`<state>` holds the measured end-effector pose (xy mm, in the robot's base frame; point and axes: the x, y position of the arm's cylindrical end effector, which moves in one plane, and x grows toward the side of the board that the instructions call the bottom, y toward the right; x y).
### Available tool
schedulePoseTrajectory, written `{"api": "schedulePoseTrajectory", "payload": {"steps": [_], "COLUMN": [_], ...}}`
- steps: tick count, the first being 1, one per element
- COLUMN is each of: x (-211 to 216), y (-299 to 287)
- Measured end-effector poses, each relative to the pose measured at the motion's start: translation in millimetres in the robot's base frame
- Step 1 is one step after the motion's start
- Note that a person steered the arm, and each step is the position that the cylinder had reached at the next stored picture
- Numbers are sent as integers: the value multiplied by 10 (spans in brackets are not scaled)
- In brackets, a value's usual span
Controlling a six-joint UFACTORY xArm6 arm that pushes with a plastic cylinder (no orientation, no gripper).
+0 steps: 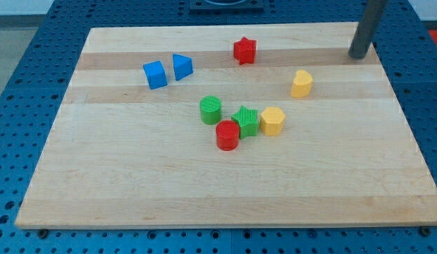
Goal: Push the yellow heart to the top left
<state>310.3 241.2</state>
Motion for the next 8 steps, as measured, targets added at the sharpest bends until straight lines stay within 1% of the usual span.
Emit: {"api": "schedulePoseTrajectory", "payload": {"steps": [2, 3, 4, 5, 8], "x": [679, 824, 834, 752, 212], "y": [-534, -843, -1206, -1290, -1214]}}
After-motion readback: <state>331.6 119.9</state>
